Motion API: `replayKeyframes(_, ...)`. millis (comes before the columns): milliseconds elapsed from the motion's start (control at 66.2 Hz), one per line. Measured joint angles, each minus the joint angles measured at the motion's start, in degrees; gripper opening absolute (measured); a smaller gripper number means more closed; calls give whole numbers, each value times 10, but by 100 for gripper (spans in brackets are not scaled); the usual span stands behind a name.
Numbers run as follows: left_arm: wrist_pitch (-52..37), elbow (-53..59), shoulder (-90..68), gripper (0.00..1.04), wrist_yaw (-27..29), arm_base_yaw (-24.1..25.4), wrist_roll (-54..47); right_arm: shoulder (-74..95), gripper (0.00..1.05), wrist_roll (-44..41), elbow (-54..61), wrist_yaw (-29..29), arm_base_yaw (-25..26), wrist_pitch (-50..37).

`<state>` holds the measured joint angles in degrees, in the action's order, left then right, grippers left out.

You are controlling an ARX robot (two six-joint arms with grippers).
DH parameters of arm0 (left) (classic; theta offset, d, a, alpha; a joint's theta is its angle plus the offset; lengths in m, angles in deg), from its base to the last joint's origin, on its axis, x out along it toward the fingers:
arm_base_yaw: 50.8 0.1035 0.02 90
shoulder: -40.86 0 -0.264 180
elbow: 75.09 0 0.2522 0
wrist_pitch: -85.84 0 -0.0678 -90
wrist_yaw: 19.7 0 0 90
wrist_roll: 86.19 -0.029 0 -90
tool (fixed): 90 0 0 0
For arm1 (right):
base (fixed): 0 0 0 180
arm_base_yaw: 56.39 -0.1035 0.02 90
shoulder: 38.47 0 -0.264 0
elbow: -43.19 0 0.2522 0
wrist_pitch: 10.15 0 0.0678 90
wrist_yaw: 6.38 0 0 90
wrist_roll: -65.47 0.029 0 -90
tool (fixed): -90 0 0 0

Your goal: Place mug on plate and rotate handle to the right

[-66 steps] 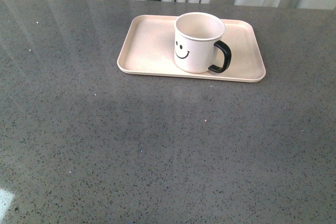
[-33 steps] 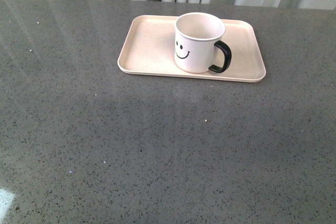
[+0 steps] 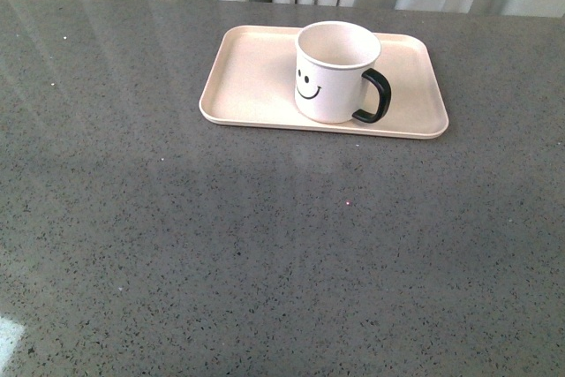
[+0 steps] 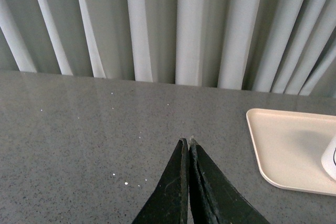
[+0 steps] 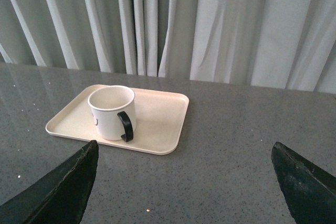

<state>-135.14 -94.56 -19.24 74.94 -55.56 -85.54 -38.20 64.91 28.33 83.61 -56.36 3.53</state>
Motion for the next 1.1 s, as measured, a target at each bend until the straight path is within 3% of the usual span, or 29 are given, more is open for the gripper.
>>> replayKeyframes(45,9,15,14,1,-37,23,0,0,96,0,0,0,0,0)
replayKeyframes(151,46,29,63,1,-43,44,0,0,96,0,0,0,0,0)
replayKeyframes(1103,367,50,421,1,-47,45,-1,0,96,0,0,0,0,0)
